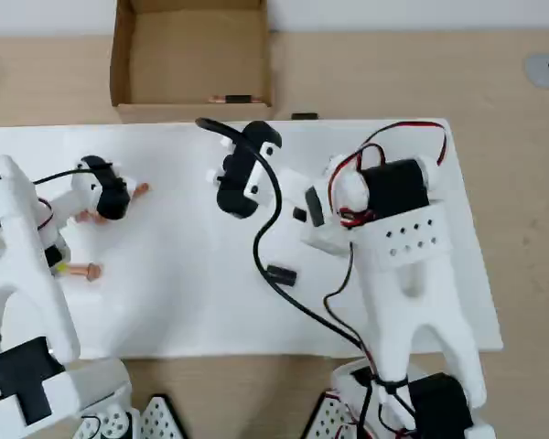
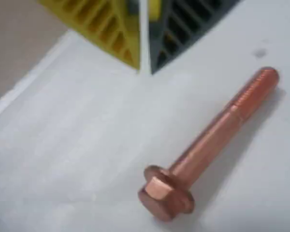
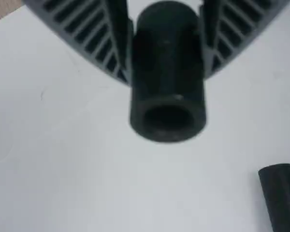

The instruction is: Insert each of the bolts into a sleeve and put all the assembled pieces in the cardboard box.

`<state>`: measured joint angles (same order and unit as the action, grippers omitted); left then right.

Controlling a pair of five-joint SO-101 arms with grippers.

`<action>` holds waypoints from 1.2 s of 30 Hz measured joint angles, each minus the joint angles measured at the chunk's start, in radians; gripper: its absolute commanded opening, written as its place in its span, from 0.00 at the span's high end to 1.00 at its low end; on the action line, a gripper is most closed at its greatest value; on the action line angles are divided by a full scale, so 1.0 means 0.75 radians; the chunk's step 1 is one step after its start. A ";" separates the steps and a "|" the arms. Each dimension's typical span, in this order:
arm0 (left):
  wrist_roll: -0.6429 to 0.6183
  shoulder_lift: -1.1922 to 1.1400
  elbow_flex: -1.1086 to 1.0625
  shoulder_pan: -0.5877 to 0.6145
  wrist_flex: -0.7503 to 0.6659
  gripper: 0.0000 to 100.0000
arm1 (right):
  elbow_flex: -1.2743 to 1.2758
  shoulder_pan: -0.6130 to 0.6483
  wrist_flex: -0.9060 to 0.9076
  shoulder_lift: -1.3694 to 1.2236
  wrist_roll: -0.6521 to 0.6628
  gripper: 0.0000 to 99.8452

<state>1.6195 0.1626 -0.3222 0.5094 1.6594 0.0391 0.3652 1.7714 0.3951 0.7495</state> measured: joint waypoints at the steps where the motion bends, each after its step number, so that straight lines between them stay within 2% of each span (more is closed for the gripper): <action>1: 0.000 0.002 -0.023 0.000 -0.023 0.98 | 0.000 0.000 0.000 0.000 0.000 0.99; 10: 0.000 0.004 -0.209 -0.025 -0.170 0.97 | 0.000 0.000 0.002 0.000 0.000 0.99; 16: 0.000 0.004 -0.223 -0.025 -0.172 0.86 | 0.000 0.000 0.002 0.000 0.000 0.99; 29: 0.000 0.004 -0.219 -0.025 -0.174 0.85 | 0.000 0.000 0.002 0.000 0.000 0.99; 36: 0.000 0.004 -0.094 0.000 -0.174 0.85 | 0.000 0.000 0.002 0.000 0.000 0.99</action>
<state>1.6195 0.1657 -0.3928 0.5094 1.5290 0.0391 0.3652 1.7729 0.3951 0.7495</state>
